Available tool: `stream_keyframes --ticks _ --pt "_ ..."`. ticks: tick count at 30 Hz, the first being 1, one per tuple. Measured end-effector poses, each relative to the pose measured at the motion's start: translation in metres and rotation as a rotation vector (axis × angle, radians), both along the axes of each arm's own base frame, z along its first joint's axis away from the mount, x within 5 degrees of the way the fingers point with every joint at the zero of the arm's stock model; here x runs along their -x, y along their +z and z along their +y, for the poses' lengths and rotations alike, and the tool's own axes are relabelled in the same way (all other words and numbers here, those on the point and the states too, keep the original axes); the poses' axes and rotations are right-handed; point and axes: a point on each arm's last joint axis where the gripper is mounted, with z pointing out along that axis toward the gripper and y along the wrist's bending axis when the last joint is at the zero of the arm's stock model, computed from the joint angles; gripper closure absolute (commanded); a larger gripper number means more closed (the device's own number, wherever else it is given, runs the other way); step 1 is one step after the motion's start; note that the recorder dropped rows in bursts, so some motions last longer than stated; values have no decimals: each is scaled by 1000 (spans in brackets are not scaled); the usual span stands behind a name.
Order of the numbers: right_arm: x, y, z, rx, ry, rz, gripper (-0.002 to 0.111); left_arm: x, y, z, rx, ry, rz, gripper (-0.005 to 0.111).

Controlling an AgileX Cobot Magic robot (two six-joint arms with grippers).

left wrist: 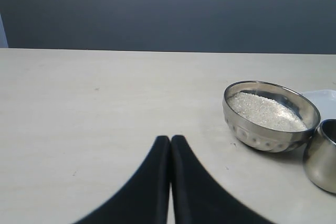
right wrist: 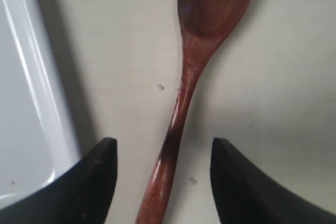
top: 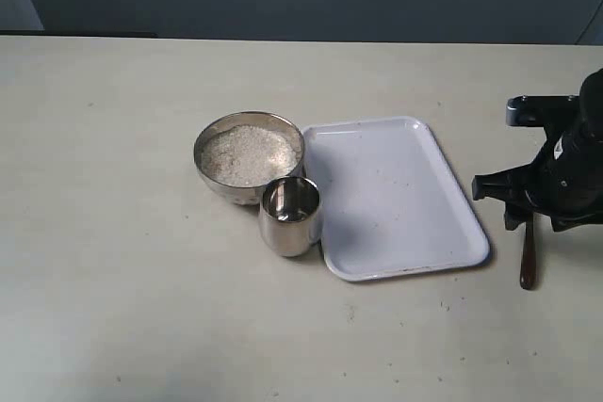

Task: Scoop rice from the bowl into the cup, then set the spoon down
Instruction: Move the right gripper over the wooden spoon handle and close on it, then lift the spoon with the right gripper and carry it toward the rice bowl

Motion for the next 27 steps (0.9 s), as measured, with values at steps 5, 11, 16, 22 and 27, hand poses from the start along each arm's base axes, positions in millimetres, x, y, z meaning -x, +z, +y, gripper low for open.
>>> stream_keyframes --ticks 5,11,16,22,27 --pt "-1 0 1 -8 -11 -15 56 0 0 0 0 0 0 106" --pt "-2 -4 1 -6 -21 -2 56 0 0 0 0 0 0 106" --pt "-2 -16 1 -4 -37 42 60 0 0 0 0 0 0 106" --pt "5 -23 -2 35 -52 141 66 0 0 0 0 0 0 106" --pt "6 -25 -1 31 -64 154 71 0 0 0 0 0 0 106"
